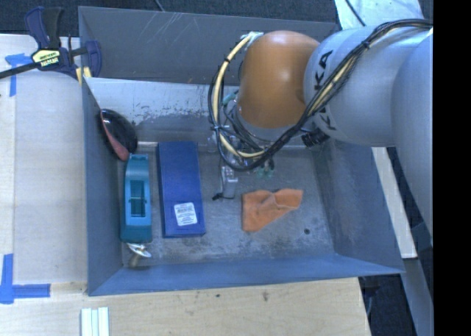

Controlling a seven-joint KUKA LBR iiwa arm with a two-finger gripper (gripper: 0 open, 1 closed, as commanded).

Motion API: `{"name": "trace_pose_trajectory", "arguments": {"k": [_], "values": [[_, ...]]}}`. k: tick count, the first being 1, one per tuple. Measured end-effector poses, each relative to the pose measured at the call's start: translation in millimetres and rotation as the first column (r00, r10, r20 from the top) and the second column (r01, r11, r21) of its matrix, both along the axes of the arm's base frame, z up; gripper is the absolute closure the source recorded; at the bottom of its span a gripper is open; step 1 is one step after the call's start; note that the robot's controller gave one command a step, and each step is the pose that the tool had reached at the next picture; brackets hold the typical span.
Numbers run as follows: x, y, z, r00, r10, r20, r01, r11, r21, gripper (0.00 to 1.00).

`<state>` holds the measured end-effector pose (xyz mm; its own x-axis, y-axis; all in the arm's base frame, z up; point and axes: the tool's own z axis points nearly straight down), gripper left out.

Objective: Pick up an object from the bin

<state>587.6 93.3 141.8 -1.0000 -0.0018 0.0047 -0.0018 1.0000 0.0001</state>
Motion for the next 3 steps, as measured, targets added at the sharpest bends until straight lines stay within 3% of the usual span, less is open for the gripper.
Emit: {"name": "trace_pose_trajectory", "arguments": {"k": [1,2,3], "values": [[1.3,-0.3,4.9,1.000,-0.002,0.007,0.002,1.000,0.001,0.00],[-19.4,-25.4,-17.4,1.000,-0.005,0.010,0.005,1.000,0.001,0.00],[-11.3,-50.2,-24.2,0.997,-0.080,0.007,0.080,0.997,0.000,0.00]]}}
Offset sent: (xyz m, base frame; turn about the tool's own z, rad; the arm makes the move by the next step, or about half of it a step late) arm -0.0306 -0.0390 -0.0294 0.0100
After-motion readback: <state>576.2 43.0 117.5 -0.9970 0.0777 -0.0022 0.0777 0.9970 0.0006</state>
